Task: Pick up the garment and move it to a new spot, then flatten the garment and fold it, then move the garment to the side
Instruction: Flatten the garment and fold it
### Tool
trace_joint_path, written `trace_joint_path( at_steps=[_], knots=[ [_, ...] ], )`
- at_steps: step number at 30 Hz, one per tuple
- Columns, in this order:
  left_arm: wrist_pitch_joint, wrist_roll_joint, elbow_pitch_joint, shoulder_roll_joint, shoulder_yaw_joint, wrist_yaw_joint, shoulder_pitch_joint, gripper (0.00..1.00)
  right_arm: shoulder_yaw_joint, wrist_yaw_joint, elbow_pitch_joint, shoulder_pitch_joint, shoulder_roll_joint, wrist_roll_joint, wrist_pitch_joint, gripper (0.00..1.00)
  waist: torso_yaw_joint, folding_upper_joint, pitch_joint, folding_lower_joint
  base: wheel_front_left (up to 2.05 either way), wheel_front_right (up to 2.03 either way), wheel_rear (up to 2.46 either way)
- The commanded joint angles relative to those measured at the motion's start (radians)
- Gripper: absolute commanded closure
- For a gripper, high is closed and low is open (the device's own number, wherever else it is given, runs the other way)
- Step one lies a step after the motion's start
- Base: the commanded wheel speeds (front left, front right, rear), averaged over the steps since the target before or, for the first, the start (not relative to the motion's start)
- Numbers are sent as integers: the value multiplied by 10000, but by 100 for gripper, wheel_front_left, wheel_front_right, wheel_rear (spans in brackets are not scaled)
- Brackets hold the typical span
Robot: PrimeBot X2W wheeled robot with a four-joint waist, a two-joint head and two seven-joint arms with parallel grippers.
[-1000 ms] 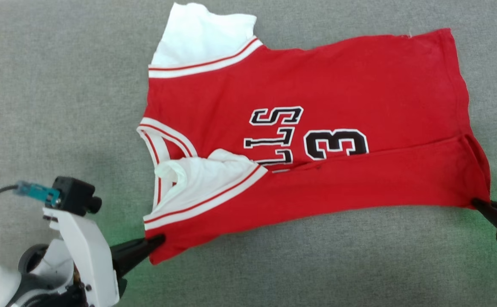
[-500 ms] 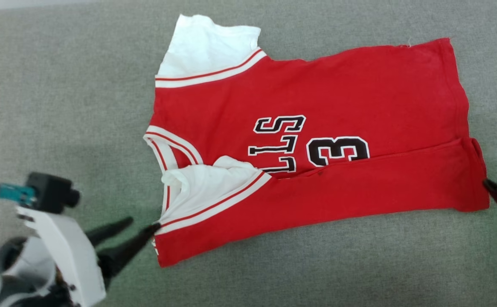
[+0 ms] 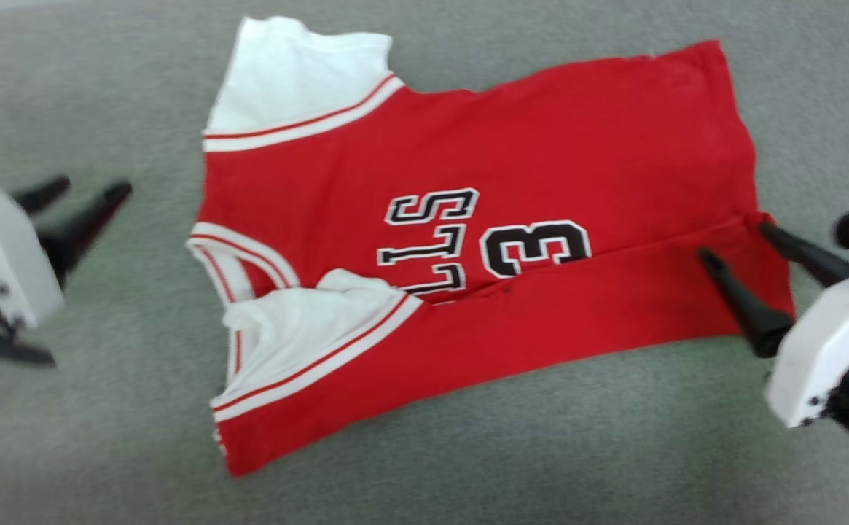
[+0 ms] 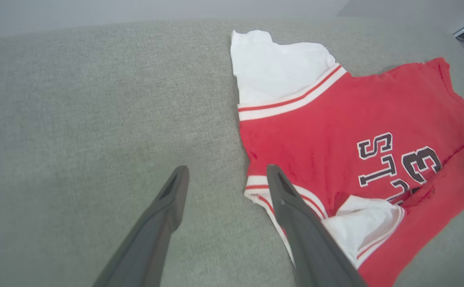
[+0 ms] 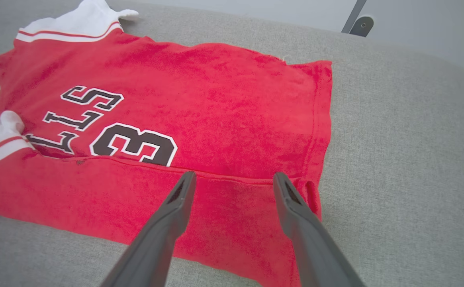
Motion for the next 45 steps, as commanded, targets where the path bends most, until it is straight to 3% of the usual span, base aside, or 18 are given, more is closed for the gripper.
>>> trace_joint_path(
  at_steps=[1,9,16,25,36,37,38,39,40,41,45],
  knots=[
    [111,112,228,-128,-80,-52,-409,0,170,-16,12,-130,110,-100,-94,0,-517,-1,361,0,0,0,0],
    [1072,1216,3233,-796,-910,-990,-4021,0,779,-16,223,-718,924,-149,-938,0,-1750,-1,1018,0,0,0,0],
    [1477,1935,5465,-1422,-1580,-1683,-5857,0,1329,-16,568,-976,1209,-131,-1438,0,-2440,-1,1286,0,0,0,0],
    [1986,2143,7648,-1757,-2039,-2270,-6736,0,1486,-16,757,-969,1370,-71,-1796,0,-2865,-1,1474,0,0,0,0],
    [2344,2056,8326,-1888,-2258,-2536,-6801,0,1435,-16,750,-1115,1285,-36,-1737,0,-2845,-1,1676,0,0,0,0],
    [2353,2000,8348,-1923,-2256,-2563,-6813,4,1421,-16,748,-1169,1286,-39,-1705,0,-2839,-1,1686,0,0,0,0],
    [2308,1952,8335,-1970,-2230,-2618,-6824,29,1407,-16,737,-1233,1293,-31,-1690,0,-2834,-1,1698,0,0,0,0],
    [2315,1833,8310,-2053,-2198,-2688,-6835,71,1381,-16,738,-1294,1303,-17,-1662,0,-2824,-1,1711,0,0,0,0],
    [2363,1693,8310,-2162,-2141,-2710,-6845,95,1352,-16,752,-1350,1311,0,-1629,0,-2802,-1,1724,0,0,0,0],
    [2382,1684,8291,-2193,-2129,-2736,-6890,100,1346,-16,756,-1423,1326,63,-1620,0,-2778,-1,1751,0,0,0,0],
    [2246,1719,8248,-2192,-2130,-2764,-7004,100,1270,-16,922,-2019,1327,306,-1453,0,-2632,-1,1826,0,0,0,0]
  ],
)
